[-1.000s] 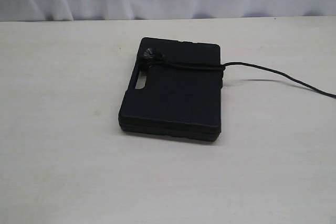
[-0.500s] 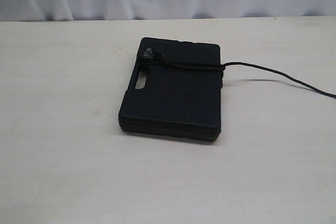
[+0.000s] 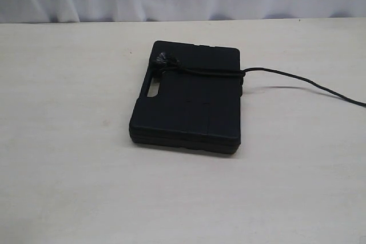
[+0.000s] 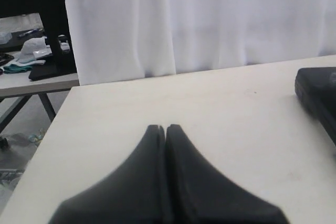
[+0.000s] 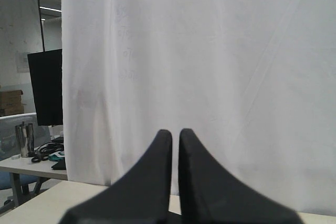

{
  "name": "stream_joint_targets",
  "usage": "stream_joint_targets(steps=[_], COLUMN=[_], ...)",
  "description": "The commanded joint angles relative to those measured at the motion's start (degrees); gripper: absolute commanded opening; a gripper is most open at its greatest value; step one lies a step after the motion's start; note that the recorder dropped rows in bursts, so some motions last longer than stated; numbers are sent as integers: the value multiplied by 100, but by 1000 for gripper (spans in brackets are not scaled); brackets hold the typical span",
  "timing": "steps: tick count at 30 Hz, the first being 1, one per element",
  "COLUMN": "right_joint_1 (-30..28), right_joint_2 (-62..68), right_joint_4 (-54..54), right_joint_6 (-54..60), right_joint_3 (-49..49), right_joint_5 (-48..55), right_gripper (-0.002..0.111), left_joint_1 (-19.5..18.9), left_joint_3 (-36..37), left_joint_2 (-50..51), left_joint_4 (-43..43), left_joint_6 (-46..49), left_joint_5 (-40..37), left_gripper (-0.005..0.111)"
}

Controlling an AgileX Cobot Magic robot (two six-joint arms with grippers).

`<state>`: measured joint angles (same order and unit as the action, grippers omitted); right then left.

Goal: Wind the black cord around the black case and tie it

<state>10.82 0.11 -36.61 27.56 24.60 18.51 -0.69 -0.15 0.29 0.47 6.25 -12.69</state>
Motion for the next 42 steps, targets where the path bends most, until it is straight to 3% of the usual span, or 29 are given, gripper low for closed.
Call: stream_joint_targets(steps=[1, 42], right_joint_1=[-4, -4], right_joint_2=[-11, -11], right_joint_4=[-15, -15], right_joint_6=[-24, -24], right_joint_3=[-33, -33], right_joint_5=[-32, -32], right_gripper=[4, 4], left_joint_1=[-31, -31], left_joint_3=[15, 15], left_joint_2=[-29, -29], left_joint_4=[39, 28], left_joint_6=[15, -35], left_joint_5=[-220, -484], left_gripper=[0, 0])
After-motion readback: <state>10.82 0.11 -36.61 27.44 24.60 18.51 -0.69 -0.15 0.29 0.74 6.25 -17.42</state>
